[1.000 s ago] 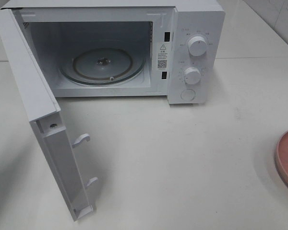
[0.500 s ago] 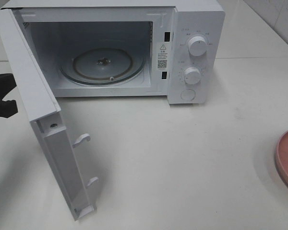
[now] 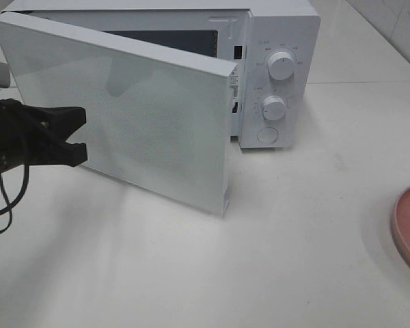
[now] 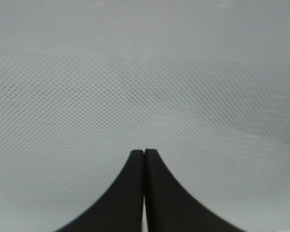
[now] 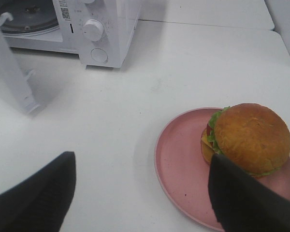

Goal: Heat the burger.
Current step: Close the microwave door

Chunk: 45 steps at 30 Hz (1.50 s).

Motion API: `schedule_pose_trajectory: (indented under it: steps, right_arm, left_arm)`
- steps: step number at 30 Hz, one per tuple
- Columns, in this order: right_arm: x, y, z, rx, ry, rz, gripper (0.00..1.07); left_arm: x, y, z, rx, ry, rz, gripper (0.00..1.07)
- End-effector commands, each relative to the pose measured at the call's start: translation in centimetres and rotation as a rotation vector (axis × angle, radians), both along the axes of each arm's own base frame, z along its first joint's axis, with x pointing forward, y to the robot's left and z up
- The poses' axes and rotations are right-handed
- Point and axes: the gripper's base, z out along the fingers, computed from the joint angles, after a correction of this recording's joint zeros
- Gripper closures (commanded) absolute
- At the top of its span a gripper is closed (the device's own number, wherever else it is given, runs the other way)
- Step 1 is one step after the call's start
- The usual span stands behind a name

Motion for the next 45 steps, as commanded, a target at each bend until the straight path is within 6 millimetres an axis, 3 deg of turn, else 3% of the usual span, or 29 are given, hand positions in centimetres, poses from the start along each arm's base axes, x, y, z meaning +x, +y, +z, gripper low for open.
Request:
schedule_pose_trajectory:
  steps: [1,9,25,45]
  right_arm:
    - [-0.3,0.0,0.0,-0.005,-0.041,-0.002,0.32]
    - [-0.3,0.0,0.0,-0.005,-0.041,-0.002,0.32]
    - [-0.3,0.0,0.0,-0.005,-0.041,-0.002,0.32]
    - [-0.3,0.0,0.0,-0.005,-0.041,-0.002,0.32]
  left_arm:
    - [0.5,-1.4,0.5,-0.026,-0.029,0.006,1.07]
    - [1.2,-4.7,0.2,-0.046,-0.026,-0.036,1.07]
    - [2.7,-8.6,0.0,-0.082,-0.012,-0.067,1.07]
    - [7.1,-13.8,0.2,-0.077,0.005,-0.091,1.07]
